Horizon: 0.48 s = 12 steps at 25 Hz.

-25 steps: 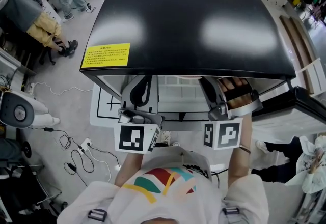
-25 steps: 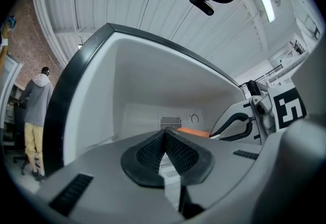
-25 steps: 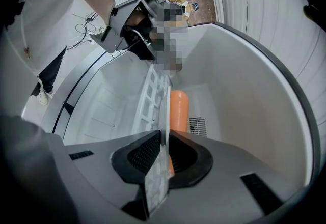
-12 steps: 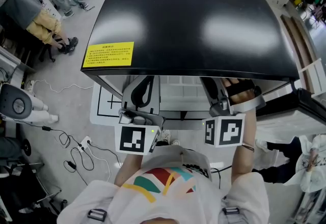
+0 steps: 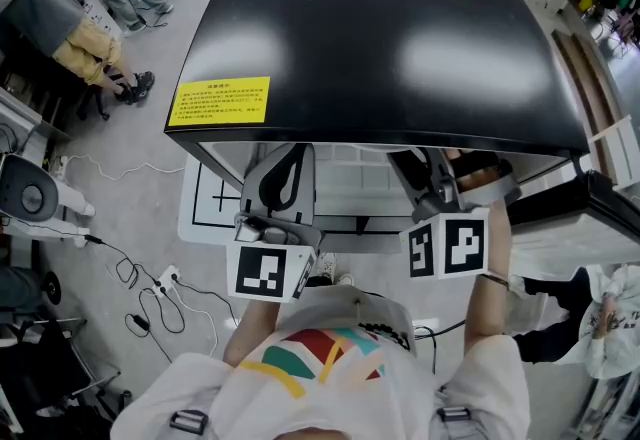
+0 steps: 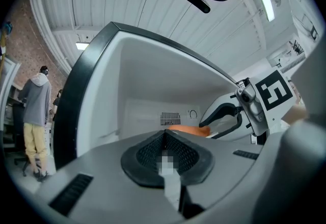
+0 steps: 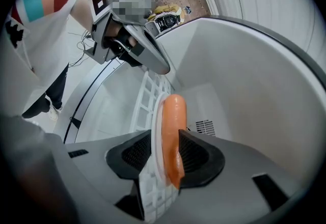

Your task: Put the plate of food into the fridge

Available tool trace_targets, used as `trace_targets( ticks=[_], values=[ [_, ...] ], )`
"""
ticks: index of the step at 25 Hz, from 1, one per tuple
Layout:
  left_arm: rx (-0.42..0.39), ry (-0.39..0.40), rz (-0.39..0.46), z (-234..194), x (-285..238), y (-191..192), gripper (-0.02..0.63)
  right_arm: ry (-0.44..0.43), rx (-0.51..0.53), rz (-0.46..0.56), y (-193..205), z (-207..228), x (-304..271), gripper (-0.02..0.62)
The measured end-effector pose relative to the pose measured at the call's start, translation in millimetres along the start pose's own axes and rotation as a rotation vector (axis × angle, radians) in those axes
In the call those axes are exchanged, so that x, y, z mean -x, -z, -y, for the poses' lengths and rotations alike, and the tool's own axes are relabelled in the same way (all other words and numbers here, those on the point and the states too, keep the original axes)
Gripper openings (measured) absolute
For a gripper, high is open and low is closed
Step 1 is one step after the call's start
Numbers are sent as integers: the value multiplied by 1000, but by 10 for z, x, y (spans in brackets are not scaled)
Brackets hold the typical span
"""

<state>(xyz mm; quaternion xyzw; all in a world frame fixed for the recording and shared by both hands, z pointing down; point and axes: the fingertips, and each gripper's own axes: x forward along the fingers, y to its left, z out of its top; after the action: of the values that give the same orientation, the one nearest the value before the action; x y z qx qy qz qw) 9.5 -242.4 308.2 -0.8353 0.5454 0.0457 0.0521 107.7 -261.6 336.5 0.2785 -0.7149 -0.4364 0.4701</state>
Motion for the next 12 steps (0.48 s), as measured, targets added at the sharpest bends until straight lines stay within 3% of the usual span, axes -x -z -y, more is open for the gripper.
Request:
trace_targets(
  ticks=[12],
  values=[
    [-24,23,-32,64,-23,27,6,-60,-208,145,-80,7,25,133]
  ],
)
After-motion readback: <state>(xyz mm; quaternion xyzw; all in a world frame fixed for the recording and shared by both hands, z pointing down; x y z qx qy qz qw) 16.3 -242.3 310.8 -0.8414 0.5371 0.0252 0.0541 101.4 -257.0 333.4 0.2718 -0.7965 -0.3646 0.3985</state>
